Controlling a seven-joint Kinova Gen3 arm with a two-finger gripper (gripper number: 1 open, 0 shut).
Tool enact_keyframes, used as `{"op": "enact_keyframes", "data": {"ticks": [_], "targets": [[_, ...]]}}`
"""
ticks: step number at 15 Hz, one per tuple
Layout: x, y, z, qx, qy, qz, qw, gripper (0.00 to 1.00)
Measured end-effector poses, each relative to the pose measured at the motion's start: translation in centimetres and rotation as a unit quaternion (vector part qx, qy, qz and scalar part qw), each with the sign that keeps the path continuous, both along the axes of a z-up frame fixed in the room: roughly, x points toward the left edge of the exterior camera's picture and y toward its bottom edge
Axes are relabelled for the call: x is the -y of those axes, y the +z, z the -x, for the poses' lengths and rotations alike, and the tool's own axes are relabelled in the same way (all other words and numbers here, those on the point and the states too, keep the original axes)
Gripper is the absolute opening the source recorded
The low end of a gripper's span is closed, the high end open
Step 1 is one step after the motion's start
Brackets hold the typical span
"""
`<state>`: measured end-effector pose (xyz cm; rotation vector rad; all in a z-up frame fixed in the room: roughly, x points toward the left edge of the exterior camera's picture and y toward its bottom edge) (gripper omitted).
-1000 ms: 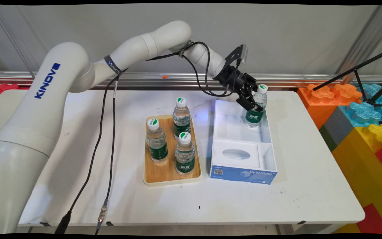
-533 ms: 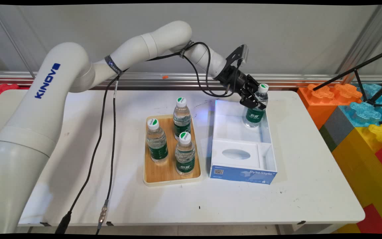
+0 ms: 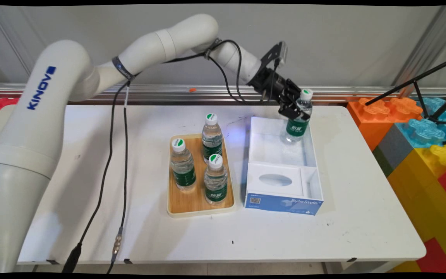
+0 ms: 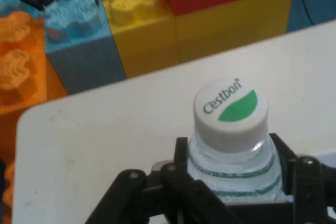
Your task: Place the picked object on the tray
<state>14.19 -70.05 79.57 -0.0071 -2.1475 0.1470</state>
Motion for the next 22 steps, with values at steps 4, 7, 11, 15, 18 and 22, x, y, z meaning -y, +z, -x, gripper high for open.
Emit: {"op": "enact_keyframes", "data": {"ticks": [4,7,11,15,18,22], "targets": [[-1.2,4.1,-1.1,-0.019,0.019,-0.004,0.9996,0.0],[-2.4,7.6,-2.6,-0.019,0.039,-0.003,0.999,0.0],[-4.8,12.2,-6.7,-0.01,0.086,-0.011,0.9961,0.0],[-7.8,15.6,-11.8,-0.007,0.137,-0.03,0.99,0.0],[-10.6,18.1,-17.1,-0.004,0.184,-0.044,0.9818,0.0],[-14.2,19.8,-23.9,0.011,0.238,-0.058,0.9696,0.0]]}}
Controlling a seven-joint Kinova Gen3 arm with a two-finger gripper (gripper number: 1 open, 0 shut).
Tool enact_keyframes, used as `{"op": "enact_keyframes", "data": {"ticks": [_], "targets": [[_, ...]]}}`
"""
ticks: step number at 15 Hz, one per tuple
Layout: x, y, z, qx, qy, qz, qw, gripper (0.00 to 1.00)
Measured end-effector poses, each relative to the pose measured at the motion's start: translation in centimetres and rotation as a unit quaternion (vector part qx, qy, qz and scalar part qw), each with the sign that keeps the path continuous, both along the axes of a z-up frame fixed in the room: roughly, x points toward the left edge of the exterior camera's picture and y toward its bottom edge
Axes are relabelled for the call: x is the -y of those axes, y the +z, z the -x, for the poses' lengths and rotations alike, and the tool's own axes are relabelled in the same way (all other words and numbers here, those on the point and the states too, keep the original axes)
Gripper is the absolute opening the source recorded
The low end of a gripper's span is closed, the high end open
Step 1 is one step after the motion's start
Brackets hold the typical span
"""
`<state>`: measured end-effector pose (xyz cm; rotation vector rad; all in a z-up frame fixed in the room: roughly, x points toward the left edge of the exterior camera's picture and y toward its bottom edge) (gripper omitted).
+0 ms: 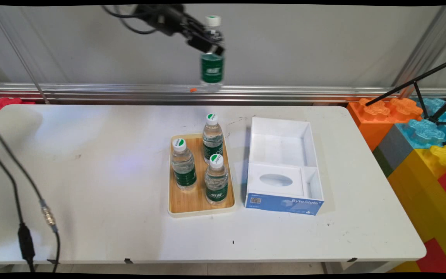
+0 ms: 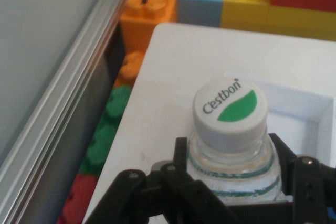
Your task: Place the picked object on the tray
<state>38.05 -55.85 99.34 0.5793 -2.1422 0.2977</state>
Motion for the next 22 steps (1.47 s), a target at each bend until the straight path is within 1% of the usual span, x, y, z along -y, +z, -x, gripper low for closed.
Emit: {"op": "enact_keyframes", "data": {"ticks": [1,3,5,7,9,12,16,20,22], "targets": [[-1.0,0.1,-1.6,0.003,0.01,-0.006,0.9999,0.0],[-2.4,-0.2,-3.8,0.007,0.019,-0.017,0.9997,0.0],[-3.9,-0.9,-5.8,0.01,0.023,-0.023,0.9994,0.0],[-4.8,-1.9,-7.0,0.013,0.023,-0.022,0.9994,0.0],[-5.3,-2.8,-7.8,0.014,0.02,-0.017,0.9995,0.0],[-5.7,-5.1,-8.5,0.017,0.005,-0.009,0.9998,0.0],[-5.6,-9.2,-8.8,0.019,-0.018,-0.016,0.9995,0.0],[-5.2,-12.4,-8.6,0.02,-0.036,-0.021,0.9989,0.0],[-4.9,-13.6,-8.4,0.019,-0.042,-0.02,0.9988,0.0]]}}
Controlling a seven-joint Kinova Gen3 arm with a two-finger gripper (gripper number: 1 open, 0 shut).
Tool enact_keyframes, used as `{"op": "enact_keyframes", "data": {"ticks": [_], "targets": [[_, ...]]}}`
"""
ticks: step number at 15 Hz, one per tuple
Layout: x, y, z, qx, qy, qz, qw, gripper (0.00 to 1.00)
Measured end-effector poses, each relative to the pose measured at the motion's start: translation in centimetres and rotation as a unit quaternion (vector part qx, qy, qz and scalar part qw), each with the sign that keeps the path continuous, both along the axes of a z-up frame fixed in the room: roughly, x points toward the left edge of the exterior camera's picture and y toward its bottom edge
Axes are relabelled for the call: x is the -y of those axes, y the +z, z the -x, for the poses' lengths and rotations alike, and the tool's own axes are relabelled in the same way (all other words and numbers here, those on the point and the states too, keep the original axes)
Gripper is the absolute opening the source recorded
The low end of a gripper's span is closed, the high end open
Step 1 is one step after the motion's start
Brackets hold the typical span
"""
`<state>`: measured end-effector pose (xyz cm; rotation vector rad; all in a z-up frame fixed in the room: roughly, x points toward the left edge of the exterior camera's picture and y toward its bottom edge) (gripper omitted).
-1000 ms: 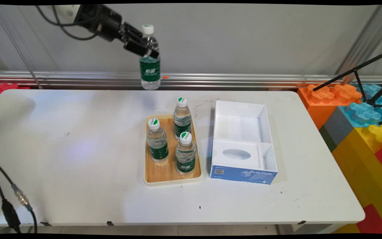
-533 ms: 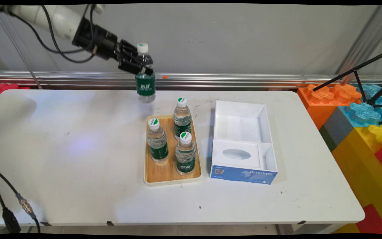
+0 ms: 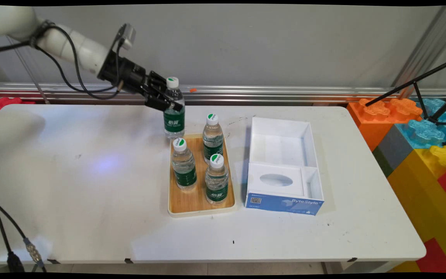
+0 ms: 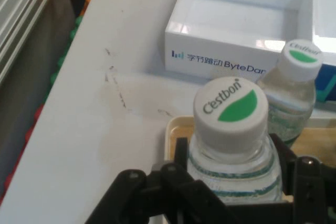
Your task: Place the picked object on the tray
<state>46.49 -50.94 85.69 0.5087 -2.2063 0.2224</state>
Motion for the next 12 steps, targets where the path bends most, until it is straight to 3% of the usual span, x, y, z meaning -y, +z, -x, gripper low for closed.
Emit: {"op": "enact_keyframes", "data": {"ticks": [12], "targets": [[1.4,-6.4,1.7,0.002,-0.032,0.021,0.9993,0.0]]}}
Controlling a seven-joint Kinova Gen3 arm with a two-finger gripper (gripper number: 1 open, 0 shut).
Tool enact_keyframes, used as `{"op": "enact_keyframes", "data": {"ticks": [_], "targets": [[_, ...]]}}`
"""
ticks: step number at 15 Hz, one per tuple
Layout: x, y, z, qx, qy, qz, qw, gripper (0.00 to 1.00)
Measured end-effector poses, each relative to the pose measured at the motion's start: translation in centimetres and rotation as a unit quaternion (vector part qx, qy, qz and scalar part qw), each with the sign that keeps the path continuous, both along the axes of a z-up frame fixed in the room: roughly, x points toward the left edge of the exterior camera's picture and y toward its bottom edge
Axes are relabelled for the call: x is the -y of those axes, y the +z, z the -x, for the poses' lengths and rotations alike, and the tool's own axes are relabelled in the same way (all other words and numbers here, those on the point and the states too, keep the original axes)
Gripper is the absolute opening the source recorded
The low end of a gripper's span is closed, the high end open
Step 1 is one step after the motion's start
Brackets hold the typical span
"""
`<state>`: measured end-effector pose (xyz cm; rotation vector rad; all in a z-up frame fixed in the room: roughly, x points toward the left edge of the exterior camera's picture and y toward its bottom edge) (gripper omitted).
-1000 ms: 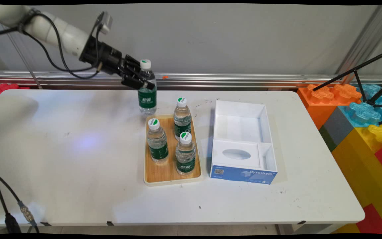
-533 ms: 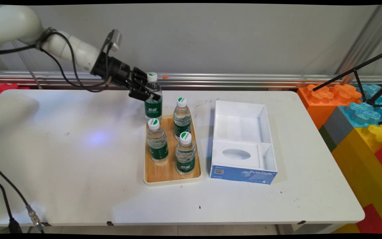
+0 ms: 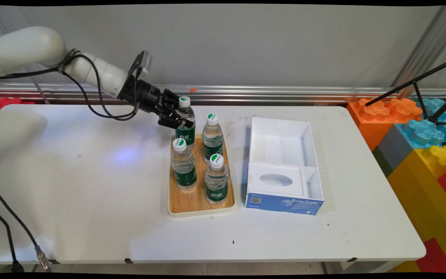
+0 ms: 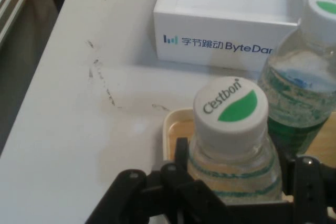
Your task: Place the picked object on the tray
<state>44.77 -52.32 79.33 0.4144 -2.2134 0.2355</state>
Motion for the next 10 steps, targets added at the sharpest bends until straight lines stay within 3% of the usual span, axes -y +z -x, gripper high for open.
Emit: {"op": "enact_keyframes", "data": {"ticks": [6,7,10], "targets": [[-0.35,-0.72,0.19,0.004,-0.011,0.013,0.9998,0.0],[-0.43,-0.79,0.23,0.005,-0.014,0.017,0.9997,1.0],[-0.61,-0.99,0.24,0.009,-0.02,0.025,0.9994,1.0]]}}
